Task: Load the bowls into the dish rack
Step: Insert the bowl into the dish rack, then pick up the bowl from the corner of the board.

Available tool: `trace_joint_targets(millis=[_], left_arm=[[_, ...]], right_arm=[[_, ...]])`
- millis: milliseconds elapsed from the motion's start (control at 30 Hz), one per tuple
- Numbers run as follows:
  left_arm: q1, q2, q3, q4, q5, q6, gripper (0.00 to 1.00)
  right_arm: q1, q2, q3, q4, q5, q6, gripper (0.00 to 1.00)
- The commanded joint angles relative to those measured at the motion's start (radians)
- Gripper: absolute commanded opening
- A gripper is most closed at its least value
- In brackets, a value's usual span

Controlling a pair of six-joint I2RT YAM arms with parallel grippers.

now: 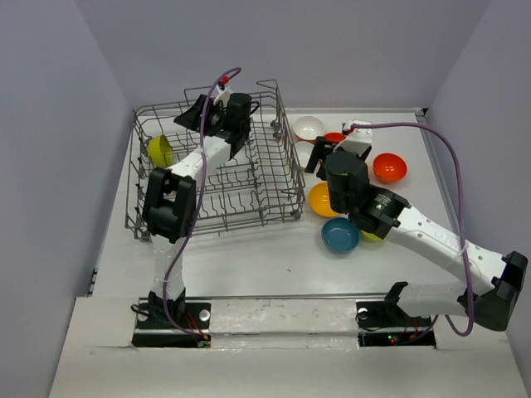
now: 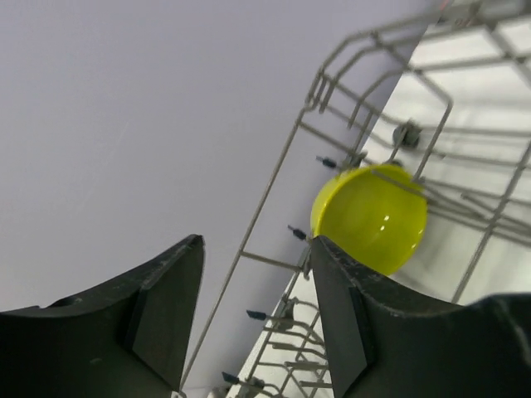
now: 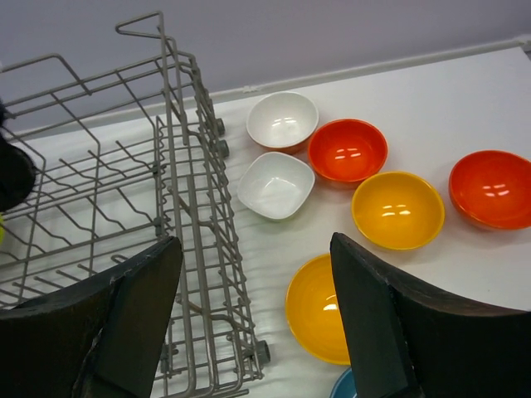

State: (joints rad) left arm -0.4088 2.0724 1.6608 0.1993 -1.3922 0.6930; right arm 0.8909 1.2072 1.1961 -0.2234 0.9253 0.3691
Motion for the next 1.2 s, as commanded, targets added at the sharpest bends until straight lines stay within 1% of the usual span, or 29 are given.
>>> trace_joint_targets(millis=[0, 33, 67, 100, 133, 167, 200, 233, 267, 300, 367, 400, 433, 467, 567, 700, 800, 833, 933, 1033, 1167], left_arm=[[-0.059, -0.176, 0.338, -0.445, 0.149, -0.410, 0.67], [-0.062, -0.179, 0.414, -0.694, 0.282, -0.619, 0.67], [-0.068, -0.198, 0.475, -0.769, 0.353, -0.682, 0.67], [-0.076, -0.222, 0.491, -0.806, 0.404, -0.725, 0.66], [-0.088, -0.257, 0.455, -0.787, 0.454, -0.748, 0.65], [-0.106, -0.299, 0.403, -0.758, 0.463, -0.745, 0.65], [-0.148, -0.386, 0.289, -0.677, 0.463, -0.733, 0.65], [-0.168, -0.423, 0.248, -0.657, 0.463, -0.736, 0.65], [-0.185, -0.481, 0.223, -0.656, 0.490, -0.772, 0.65], [-0.197, -0.506, 0.185, -0.681, 0.521, -0.800, 0.65], [-0.200, -0.558, 0.128, -0.681, 0.606, -0.840, 0.65], [-0.202, -0.616, 0.096, -0.670, 0.628, -0.854, 0.65], [-0.206, -0.644, 0.026, -0.638, 0.669, -0.856, 0.66], [-0.206, -0.697, -0.007, -0.626, 0.682, -0.859, 0.66], [-0.206, -0.770, -0.085, -0.592, 0.719, -0.863, 0.66], [-0.205, -0.819, -0.137, -0.578, 0.725, -0.856, 0.67], [-0.205, -0.853, -0.160, -0.564, 0.710, -0.839, 0.67], [-0.205, -0.862, -0.167, -0.554, 0.703, -0.836, 0.68], [-0.205, -0.888, -0.182, -0.535, 0.716, -0.834, 0.69], [-0.205, -0.894, -0.184, -0.532, 0.723, -0.840, 0.69], [-0.205, -0.899, -0.199, -0.525, 0.711, -0.839, 0.69]], right_arm=[[-0.015, 0.021, 0.034, 0.041, 0.101, -0.010, 0.78], [-0.015, 0.026, 0.037, 0.035, 0.106, -0.006, 0.78], [-0.032, 0.032, 0.040, 0.024, 0.104, 0.004, 0.78], [-0.052, 0.040, 0.051, -0.008, 0.104, 0.025, 0.78], [-0.066, 0.058, 0.059, -0.028, 0.099, 0.036, 0.78], [-0.087, 0.071, 0.063, -0.051, 0.095, 0.051, 0.79], [-0.143, 0.089, 0.074, -0.106, 0.069, 0.083, 0.80], [-0.144, 0.089, 0.080, -0.138, 0.044, 0.108, 0.80], [-0.218, 0.095, 0.082, -0.174, 0.009, 0.135, 0.80], [-0.255, 0.091, 0.071, -0.223, -0.056, 0.177, 0.79], [-0.331, 0.071, 0.048, -0.251, -0.082, 0.198, 0.79], [-0.342, 0.046, 0.036, -0.279, -0.080, 0.202, 0.79], [-0.358, 0.035, 0.020, -0.296, -0.065, 0.218, 0.79], [-0.395, 0.028, 0.016, -0.315, -0.066, 0.229, 0.79], [-0.470, -0.014, -0.012, -0.399, -0.106, 0.275, 0.80], [-0.527, -0.061, -0.085, -0.454, -0.140, 0.349, 0.81], [-0.579, -0.081, -0.142, -0.475, -0.167, 0.366, 0.81], [-0.619, -0.095, -0.156, -0.475, -0.189, 0.367, 0.82], [-0.688, -0.100, -0.194, -0.459, -0.252, 0.364, 0.82], [-0.734, -0.077, -0.216, -0.426, -0.321, 0.356, 0.83], [-0.759, -0.043, -0.210, -0.363, -0.350, 0.353, 0.82]])
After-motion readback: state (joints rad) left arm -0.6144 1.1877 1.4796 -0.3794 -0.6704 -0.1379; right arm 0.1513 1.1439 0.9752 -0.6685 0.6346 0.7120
